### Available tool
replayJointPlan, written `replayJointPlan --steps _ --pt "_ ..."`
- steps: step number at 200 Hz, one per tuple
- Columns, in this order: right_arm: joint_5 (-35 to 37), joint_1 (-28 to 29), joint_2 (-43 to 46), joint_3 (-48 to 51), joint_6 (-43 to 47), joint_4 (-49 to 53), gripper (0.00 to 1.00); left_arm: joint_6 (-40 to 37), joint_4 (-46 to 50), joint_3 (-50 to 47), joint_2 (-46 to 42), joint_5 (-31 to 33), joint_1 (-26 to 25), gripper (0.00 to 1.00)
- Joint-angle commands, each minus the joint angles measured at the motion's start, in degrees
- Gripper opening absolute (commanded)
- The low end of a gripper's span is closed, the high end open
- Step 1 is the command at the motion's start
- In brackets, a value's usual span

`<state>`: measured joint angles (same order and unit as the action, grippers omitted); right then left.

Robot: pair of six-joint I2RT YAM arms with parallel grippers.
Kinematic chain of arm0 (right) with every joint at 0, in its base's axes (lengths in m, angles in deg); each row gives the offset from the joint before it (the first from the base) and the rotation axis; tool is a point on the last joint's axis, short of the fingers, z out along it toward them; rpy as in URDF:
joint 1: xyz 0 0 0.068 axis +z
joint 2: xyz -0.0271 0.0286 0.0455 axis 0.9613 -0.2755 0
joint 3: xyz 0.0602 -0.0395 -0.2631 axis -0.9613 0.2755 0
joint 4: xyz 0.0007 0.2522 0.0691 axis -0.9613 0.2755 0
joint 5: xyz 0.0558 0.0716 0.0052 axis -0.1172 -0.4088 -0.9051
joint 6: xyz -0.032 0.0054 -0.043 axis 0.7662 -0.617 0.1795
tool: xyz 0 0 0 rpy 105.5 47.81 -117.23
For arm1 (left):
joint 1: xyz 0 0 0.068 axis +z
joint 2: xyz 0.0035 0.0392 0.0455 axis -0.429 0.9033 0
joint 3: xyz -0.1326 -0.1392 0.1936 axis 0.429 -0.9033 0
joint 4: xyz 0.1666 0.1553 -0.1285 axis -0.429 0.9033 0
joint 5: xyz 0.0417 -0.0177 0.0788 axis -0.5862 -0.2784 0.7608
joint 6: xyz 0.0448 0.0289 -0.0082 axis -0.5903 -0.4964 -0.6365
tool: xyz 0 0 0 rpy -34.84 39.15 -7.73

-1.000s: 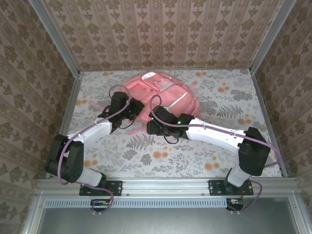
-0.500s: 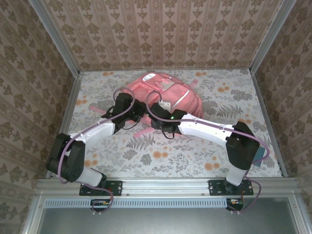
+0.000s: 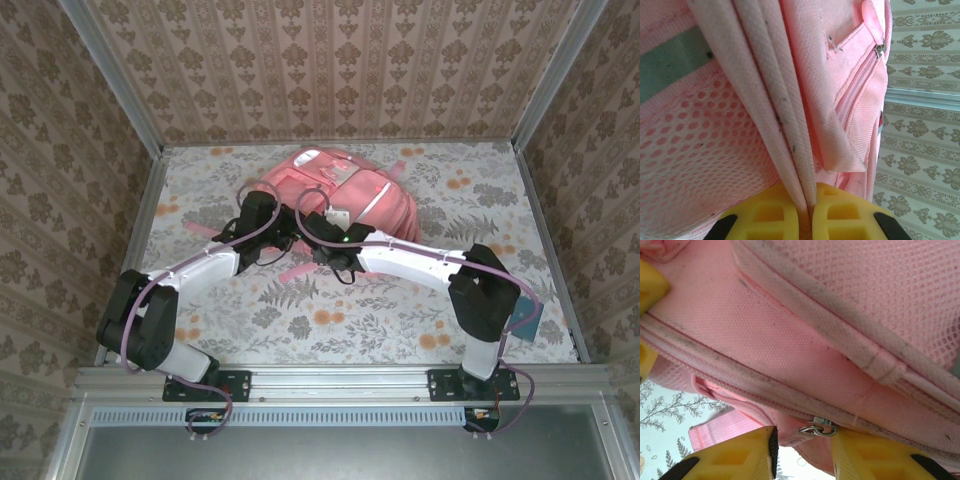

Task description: Pack books, pencil case, and school supplies into a backpack

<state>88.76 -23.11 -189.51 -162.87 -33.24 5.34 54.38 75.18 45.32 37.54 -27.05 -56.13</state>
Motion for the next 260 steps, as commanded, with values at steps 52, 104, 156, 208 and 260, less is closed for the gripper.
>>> replayJointPlan --steps 52,104,156,208,260 --pt "5.31 -2.58 -2.17 -3.45 -0.26 3.47 0.26 1.49 -4.35 2.35 -0.25 -2.94 -1.01 0.07" --pt "4.54 -2.64 2.41 2.76 2.05 5.68 0.13 0.30 -3.50 1.98 -0.10 -2.23 -0.09 0.01" --pt "4.49 -3.78 8.75 9.63 8.23 7.79 0.13 -2.57 -0.81 1.32 -0.68 -1.00 2.38 0.00" --pt "2.43 -10.79 17.80 18.65 11.76 6.81 0.20 -5.16 0.61 0.32 -0.43 -2.17 6.57 0.00" --pt "-13.75 -12.14 21.22 18.05 25.04 -0.38 0.49 -6.74 0.88 1.51 1.30 -4.25 8.15 0.00"
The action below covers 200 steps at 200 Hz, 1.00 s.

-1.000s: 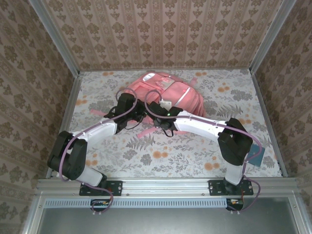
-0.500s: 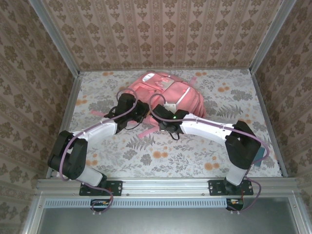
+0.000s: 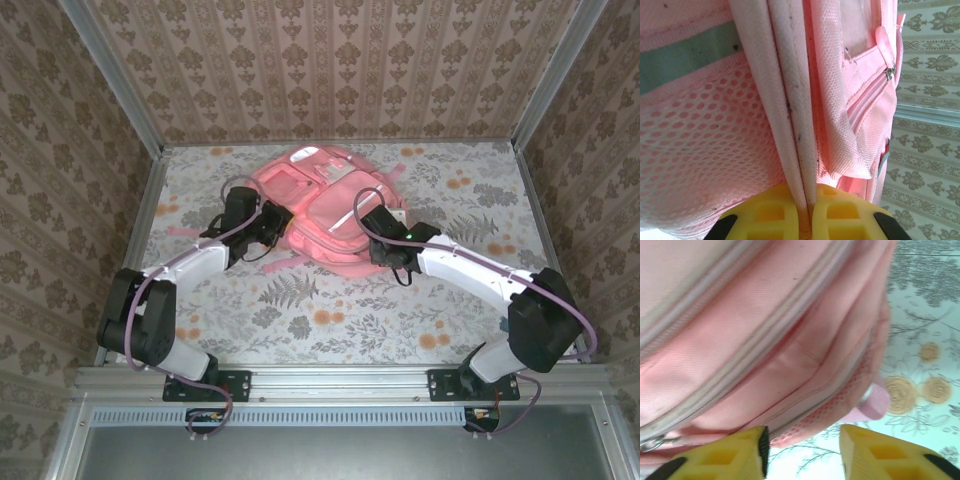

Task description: Pack books, pencil case, and school supplies into a backpack

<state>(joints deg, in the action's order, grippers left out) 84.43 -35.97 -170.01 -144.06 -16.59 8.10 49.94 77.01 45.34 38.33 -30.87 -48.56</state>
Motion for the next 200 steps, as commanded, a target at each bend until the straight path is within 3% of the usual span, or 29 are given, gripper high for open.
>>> replayJointPlan --steps 1,45,68,86,121,150,200 --pt "-9.62 0.67 1.71 -0.86 8.55 -3.18 0.49 -2.32 -0.96 1.56 0.53 -0.47 0.62 0.00" --pt "-14.86 0.71 -2.11 -3.25 15.35 -3.89 0.55 -4.53 0.37 3.19 2.01 -1.81 2.60 0.00" --pt "-17.04 0.53 -4.81 -3.87 15.76 -6.35 0.55 -8.51 3.81 5.39 3.00 -1.76 4.68 0.05" --pt "-18.95 0.45 -6.18 -4.59 14.53 -7.66 0.53 -13.73 9.12 7.95 3.65 -0.77 6.54 0.16" --pt "-21.42 0.32 -3.81 -3.32 9.68 -11.40 0.56 -17.48 12.89 5.92 -0.15 0.84 7.34 0.48" --pt "-24.74 -0.42 -1.60 -2.81 6.12 -11.41 0.63 -15.60 10.01 0.46 -5.23 -2.10 6.12 0.60" --pt "-24.03 -1.37 2.99 -0.33 4.16 -12.65 0.83 -8.52 5.61 -6.68 -11.25 -0.95 -2.60 0.60"
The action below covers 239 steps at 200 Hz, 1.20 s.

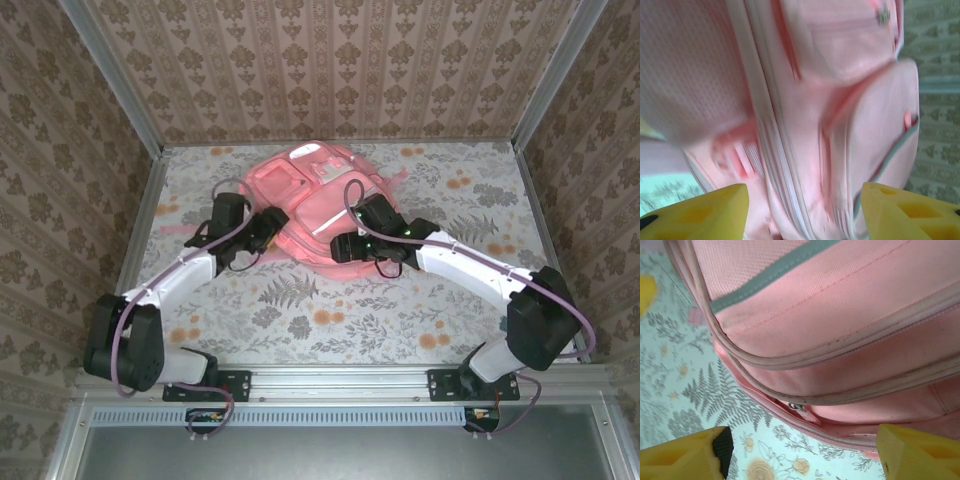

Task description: Pack books, pencil case, and school supplies into a backpack

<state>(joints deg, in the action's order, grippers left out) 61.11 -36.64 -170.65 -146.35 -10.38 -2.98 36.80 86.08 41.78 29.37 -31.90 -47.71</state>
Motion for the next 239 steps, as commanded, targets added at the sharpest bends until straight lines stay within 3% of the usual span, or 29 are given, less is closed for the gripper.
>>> replayJointPlan --steps 1,20,58,154,199,239 --pt "-0.68 -0.70 3.72 2.05 -2.05 -1.56 0.83 4.81 -3.66 -3.27 -2.32 0.17 -3.45 0.60" --pt "-0.31 -1.11 5.10 3.13 -2.66 -2.24 0.87 9.19 -7.60 -5.87 -2.70 1.76 -8.85 0.56" --pt "-0.16 -1.76 5.22 4.15 -3.97 -2.32 0.88 14.33 -13.97 -8.17 -0.03 5.21 -14.49 0.46" --pt "-1.09 -2.13 5.23 4.95 -4.95 -2.44 0.84 20.04 -26.52 -9.55 9.07 7.48 -16.46 0.34" --pt "-1.48 -1.66 3.77 4.32 -0.34 -1.48 0.74 20.30 -27.26 -9.85 7.63 9.57 -16.41 0.17" --pt "0.65 -0.29 0.77 3.52 6.81 -0.21 0.56 19.36 -25.01 -8.46 5.19 8.62 -15.81 0.08"
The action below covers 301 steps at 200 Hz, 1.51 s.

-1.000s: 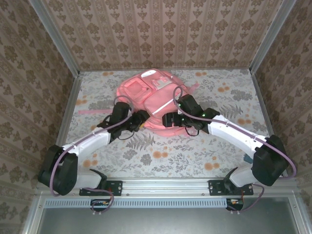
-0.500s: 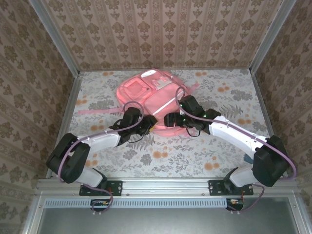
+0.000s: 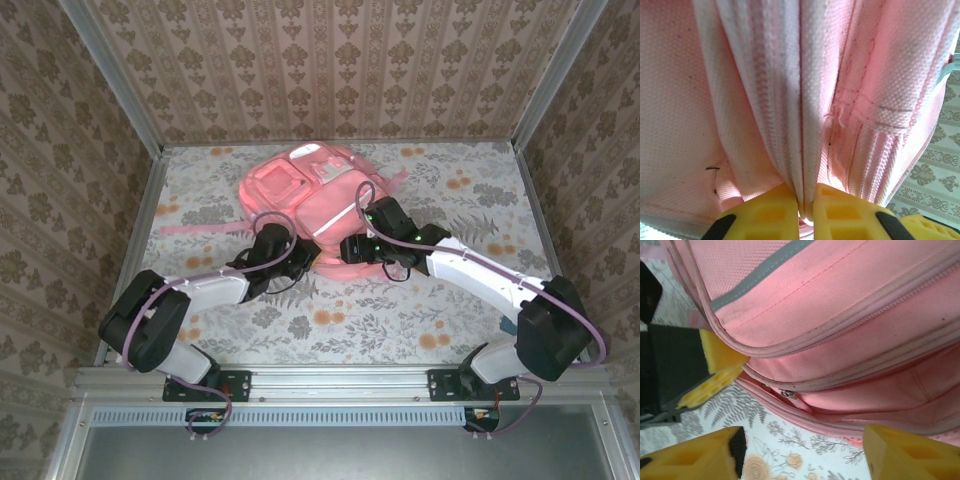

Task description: Pack books, pencil case, and school supplies into a backpack

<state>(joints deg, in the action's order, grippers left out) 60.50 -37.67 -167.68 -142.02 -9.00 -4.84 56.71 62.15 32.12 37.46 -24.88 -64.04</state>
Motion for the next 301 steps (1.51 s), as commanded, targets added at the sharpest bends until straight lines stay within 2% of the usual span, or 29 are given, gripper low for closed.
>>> replayJointPlan --steps 1,14,36,71,122,173,221,268,301 --pt "1.23 0.75 -2.30 -0.89 5.53 1.68 0.56 -0.52 -0.92 1.26 -2.93 1.60 0.55 0.08" --pt "0.21 0.97 -3.78 -2.04 6.85 2.21 0.51 -0.86 0.76 1.93 -3.86 1.26 0.91 0.07" --pt "-1.36 1.83 -6.26 -3.90 8.30 2.15 0.49 -1.46 1.76 2.87 -5.13 0.64 1.37 0.07" --pt "-1.96 2.05 -8.37 -5.46 6.95 -0.25 0.49 -2.40 4.14 4.87 -6.22 -0.46 1.90 0.06" --pt "-3.19 2.37 -10.30 -6.07 5.45 -2.97 0.40 -2.57 4.05 5.86 -6.33 -1.75 2.33 0.07" --pt "-2.41 3.17 -11.40 -5.53 7.27 -2.83 0.41 -2.68 3.98 6.04 -6.31 -2.37 2.68 0.07" --pt "0.86 4.20 -13.31 -6.93 8.83 -1.46 0.40 -2.73 4.23 5.98 -6.49 -2.52 2.95 0.06" --pt "11.78 5.10 -11.67 -7.52 10.04 2.43 0.27 -3.56 6.89 5.27 -7.69 -1.80 3.66 0.06" --pt "11.86 5.09 -11.10 -7.80 13.21 3.78 0.23 -3.80 7.68 4.66 -8.43 -1.73 4.36 0.06"
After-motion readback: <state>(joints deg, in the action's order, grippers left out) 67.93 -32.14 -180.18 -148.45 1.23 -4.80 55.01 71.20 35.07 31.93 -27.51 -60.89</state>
